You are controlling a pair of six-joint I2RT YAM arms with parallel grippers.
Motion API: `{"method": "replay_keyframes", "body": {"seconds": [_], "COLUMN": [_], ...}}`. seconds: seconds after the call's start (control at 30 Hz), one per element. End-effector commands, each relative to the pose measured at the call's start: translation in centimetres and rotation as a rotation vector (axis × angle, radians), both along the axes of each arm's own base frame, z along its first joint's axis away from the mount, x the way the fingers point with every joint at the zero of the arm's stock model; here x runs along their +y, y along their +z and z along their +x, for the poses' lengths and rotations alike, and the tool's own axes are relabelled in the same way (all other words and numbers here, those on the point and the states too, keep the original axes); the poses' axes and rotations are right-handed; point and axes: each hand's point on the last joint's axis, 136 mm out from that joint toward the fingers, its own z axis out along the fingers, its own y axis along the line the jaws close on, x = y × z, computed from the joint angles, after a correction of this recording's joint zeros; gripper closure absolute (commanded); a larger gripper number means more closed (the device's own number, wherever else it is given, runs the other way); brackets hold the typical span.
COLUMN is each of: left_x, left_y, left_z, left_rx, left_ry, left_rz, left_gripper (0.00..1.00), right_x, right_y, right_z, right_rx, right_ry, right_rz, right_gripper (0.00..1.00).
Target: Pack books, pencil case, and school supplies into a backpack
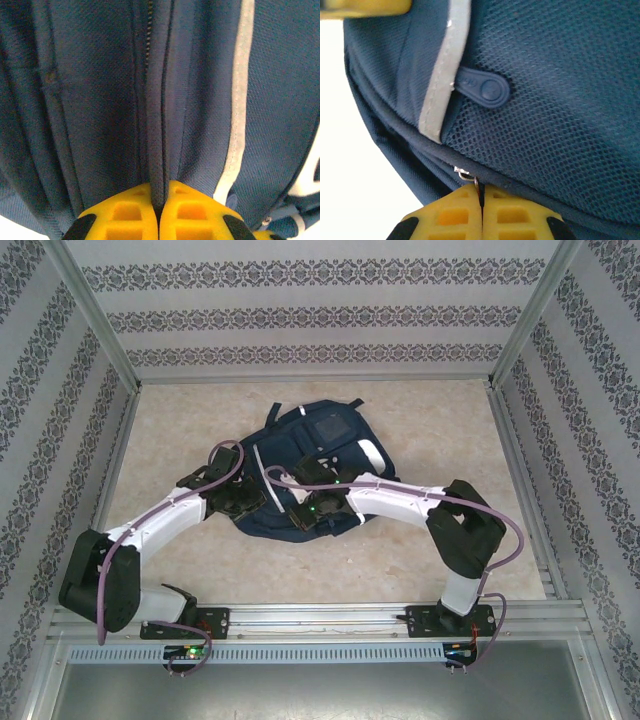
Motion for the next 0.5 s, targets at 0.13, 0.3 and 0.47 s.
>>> {"method": "replay_keyframes", "body": {"seconds": [0.13, 0.3, 0.47], "left_x": [4.9, 5.5, 4.9], "left_y": [-2.4, -2.3, -1.9], "left_z": [-2.4, -2.1, -1.1], "left_rx": [0.053, 0.056, 0.039], "left_ry": [0.002, 0.015, 0.017], "left_rz": [0.197, 0.212, 0.173], "left_gripper": [1.0, 1.0, 1.0], "right_x": [-12.6, -9.2, -9.3], "right_y": [-2.8, -1.1, -0.5], "right_z": [3.7, 2.3, 1.9], "right_rx": [0.048, 0.071, 0.081], "right_ry": [-0.422, -0.299, -0.257], "right_rz": [-0.306, -0.095, -0.097], "right_gripper": [1.0, 0.95, 0.75]}}
